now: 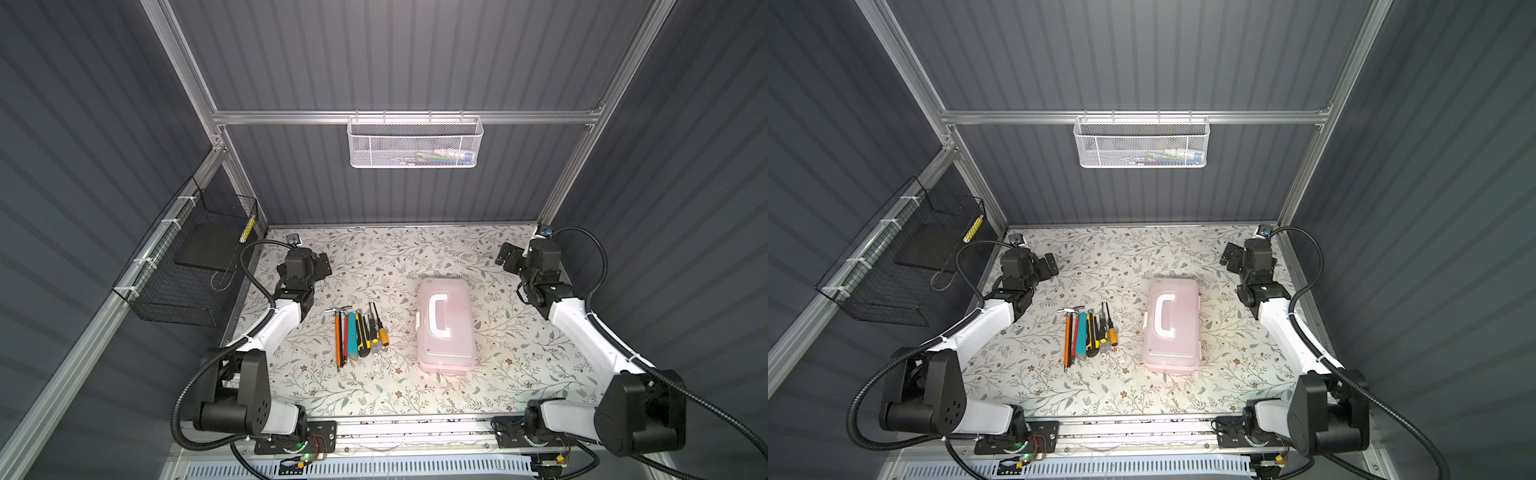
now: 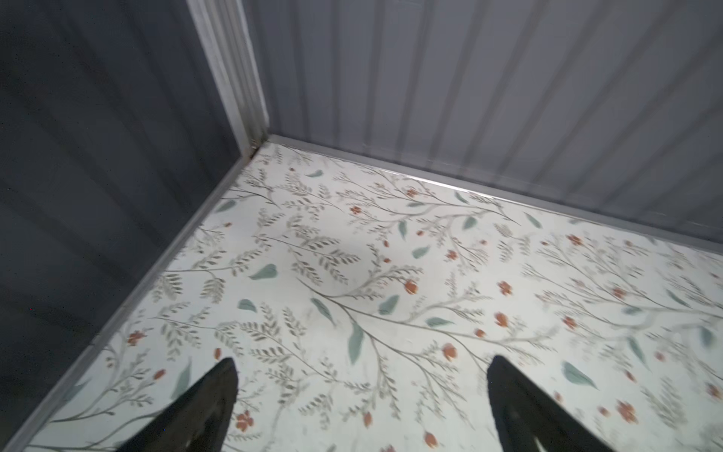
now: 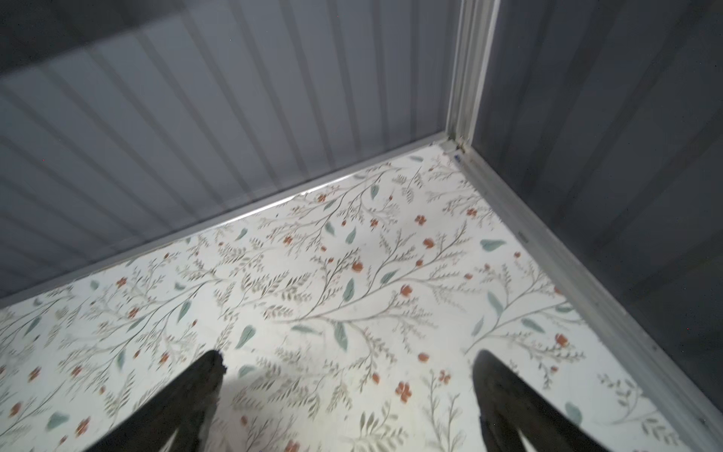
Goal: Pack the tool kit
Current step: 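Move both grippers forward toward the pink tool box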
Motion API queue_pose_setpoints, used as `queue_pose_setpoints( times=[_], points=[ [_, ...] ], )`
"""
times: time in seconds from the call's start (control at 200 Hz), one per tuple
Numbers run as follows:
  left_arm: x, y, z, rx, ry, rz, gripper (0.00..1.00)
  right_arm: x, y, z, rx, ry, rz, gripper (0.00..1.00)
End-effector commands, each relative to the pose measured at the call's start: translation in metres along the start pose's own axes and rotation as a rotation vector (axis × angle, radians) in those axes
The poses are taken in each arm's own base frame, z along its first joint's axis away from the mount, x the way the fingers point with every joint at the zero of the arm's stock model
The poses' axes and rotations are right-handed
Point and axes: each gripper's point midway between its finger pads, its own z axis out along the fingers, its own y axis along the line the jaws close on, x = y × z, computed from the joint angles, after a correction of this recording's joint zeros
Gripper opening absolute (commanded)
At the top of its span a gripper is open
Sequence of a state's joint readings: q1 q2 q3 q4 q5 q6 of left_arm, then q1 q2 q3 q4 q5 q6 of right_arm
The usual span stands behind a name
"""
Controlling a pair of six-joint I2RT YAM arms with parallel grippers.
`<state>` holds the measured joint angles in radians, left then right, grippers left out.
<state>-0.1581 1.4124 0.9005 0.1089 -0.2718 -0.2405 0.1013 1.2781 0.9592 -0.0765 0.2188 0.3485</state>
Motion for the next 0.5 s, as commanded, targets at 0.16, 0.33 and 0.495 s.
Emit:
queue_pose_setpoints(
  times=[0.16,0.33,0.495],
  points=[
    [0.054,-0.096,-0.053,0.399,0.329,-0.049,0.99,0.094,0.048,-0.093,-0.257,0.413,0.080,0.97],
    [0.073,-0.115,-0.073,0.490,0.402,-0.062,0.98,0.147,0.061,-0.130,-0.342,0.562,0.076,0.93],
    [0.089,-0.130,-0.082,0.518,0.443,-0.031,0.97,0.187,0.059,-0.143,-0.351,0.661,0.089,0.89]
  ],
)
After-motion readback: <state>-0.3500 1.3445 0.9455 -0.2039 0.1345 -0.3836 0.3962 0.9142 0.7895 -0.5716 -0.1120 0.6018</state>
